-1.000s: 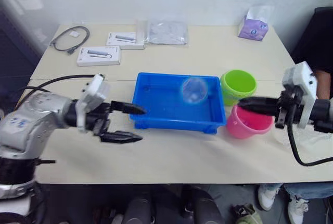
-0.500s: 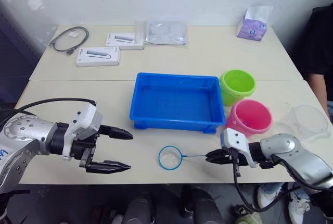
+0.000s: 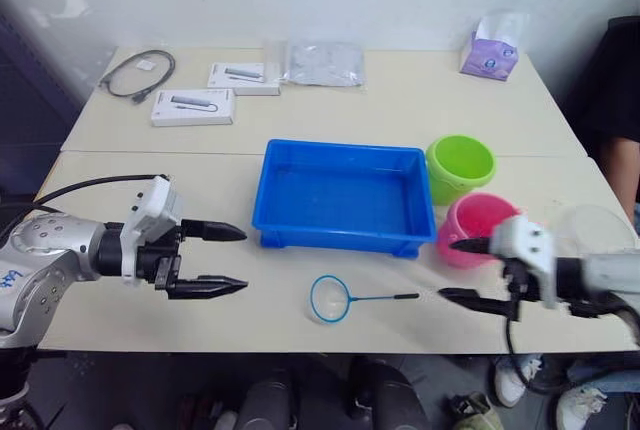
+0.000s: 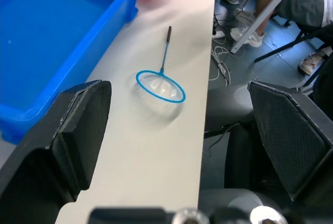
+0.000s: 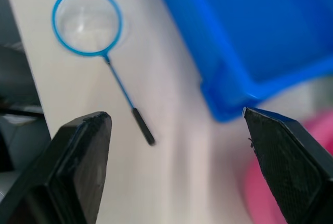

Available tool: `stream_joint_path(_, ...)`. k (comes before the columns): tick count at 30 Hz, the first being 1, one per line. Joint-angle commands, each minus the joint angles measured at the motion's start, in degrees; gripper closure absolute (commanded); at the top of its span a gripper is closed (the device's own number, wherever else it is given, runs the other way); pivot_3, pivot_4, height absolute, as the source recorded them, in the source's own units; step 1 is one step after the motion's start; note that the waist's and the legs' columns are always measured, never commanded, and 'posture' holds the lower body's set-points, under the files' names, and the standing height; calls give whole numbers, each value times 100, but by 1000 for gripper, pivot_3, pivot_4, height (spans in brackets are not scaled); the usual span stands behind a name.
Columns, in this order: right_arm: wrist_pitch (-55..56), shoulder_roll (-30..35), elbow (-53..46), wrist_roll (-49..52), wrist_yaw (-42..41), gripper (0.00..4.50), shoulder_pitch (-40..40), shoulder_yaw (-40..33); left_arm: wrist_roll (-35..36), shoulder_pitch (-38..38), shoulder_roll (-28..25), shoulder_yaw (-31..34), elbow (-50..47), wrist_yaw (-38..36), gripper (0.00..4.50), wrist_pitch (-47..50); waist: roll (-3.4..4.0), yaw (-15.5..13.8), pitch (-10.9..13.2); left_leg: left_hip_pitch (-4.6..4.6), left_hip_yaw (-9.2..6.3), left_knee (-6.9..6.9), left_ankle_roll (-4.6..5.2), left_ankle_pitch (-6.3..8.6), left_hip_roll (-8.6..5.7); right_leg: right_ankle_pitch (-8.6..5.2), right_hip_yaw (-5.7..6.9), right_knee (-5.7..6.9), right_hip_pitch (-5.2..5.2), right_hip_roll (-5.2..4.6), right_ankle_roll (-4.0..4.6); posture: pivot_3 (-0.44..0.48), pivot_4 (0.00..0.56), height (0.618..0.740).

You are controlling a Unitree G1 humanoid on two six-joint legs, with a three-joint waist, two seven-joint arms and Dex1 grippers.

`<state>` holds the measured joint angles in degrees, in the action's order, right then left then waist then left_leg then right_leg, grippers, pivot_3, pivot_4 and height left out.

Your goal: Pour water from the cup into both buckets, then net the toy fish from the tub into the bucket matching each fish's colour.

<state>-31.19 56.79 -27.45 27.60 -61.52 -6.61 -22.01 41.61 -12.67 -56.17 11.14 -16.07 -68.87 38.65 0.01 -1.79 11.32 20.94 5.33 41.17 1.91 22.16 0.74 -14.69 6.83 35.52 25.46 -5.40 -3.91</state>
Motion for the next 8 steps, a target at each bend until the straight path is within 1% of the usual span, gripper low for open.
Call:
stream_joint_path(1, -394, -183, -428, 397, 22, 80, -540, -1623, -62, -111, -7, 177, 255, -47, 0, -183, 0, 16, 0, -3, 1, -1, 0, 0, 0, 0, -2, 2, -1, 0, 0, 0, 150, 740)
stream_joint_path(4, -481, -469, -459, 365, -74, 80, -1267, -2782, -48, -199, -30, 262, 474, -46, 0, -187, 0, 21, 0, -7, 3, -6, 0, 0, 2, 0, -6, 3, -1, 0, 0, 0, 150, 740)
stream_joint_path(6, -415, -666, -446, 317, -145, 80, -1726, -3228, -79, -249, -42, 243, 555, -80, 0, -226, 0, 18, 0, -11, 7, -11, 0, 0, 1, 0, -11, 1, -1, 4, 0, 0, 150, 740)
stream_joint_path(8, -354, -830, -452, 327, -119, 80, -2009, -3445, -24, -309, -61, 209, 600, -226, 0, -214, -1, 21, 0, -20, 12, -13, 1, 1, -1, 0, -17, 1, -7, 5, 0, 0, 150, 740)
